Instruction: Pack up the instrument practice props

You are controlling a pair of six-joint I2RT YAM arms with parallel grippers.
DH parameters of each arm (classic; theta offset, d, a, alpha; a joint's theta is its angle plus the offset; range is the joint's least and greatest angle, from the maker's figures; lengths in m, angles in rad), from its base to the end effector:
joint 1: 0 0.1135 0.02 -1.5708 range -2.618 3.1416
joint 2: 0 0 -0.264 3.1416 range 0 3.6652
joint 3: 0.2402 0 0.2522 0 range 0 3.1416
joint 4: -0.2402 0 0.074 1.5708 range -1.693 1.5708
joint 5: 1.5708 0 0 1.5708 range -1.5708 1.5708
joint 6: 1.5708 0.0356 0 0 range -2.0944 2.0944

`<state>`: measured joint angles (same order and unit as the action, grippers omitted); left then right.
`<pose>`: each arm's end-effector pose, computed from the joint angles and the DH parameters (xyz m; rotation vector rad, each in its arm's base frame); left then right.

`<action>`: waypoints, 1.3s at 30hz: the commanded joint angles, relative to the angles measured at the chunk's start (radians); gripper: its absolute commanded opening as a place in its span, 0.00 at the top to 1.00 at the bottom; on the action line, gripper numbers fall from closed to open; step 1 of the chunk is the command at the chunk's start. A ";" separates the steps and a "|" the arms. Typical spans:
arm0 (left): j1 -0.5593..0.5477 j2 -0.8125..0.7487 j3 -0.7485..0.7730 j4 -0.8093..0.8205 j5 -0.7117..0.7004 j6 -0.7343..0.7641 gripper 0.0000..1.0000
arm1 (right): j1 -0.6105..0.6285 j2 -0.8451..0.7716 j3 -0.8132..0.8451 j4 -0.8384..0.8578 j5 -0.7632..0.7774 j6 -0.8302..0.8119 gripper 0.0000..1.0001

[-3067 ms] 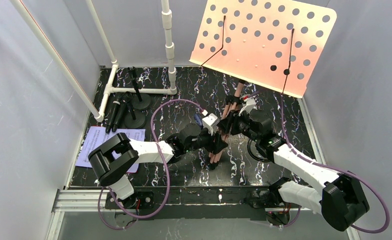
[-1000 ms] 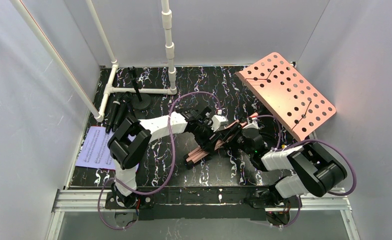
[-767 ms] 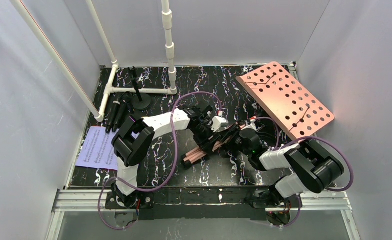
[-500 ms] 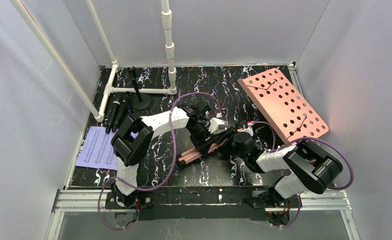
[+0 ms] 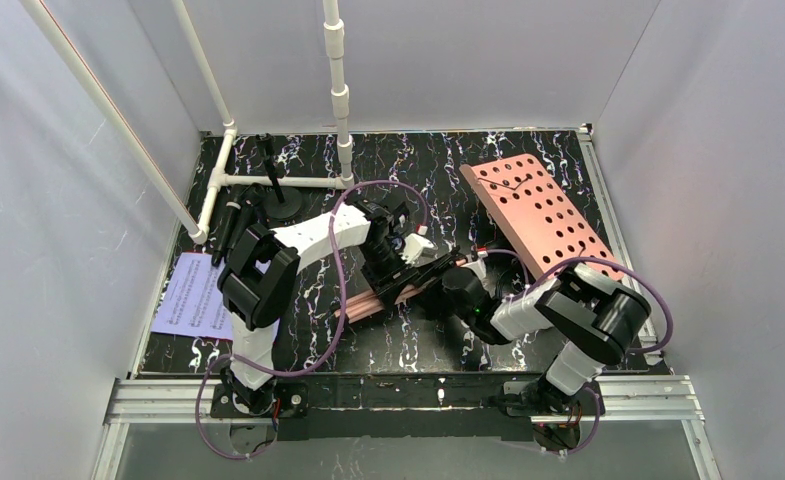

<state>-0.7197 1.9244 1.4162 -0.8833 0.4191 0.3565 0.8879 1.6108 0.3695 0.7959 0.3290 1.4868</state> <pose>0.2714 -0.2572 0.1896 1.5704 2.5204 -0.6693 0.1754 0.1974 0.1185 0.8641 2.0224 1.1436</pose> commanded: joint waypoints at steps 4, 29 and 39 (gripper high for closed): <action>0.013 -0.051 -0.043 -0.047 -0.192 0.062 0.90 | 0.026 0.066 -0.044 -0.209 0.155 -0.149 0.68; -0.058 -0.084 -0.137 0.089 -0.397 0.058 0.70 | 0.069 -0.630 -0.177 -0.577 0.273 -0.363 0.01; -0.093 -0.176 -0.165 0.205 -0.484 -0.004 0.37 | 0.068 -1.088 -0.061 -0.810 0.296 -0.791 0.01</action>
<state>-0.8135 1.8534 1.2621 -0.7277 0.0399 0.3717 0.9573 0.6392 0.2115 0.1104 0.5812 0.9222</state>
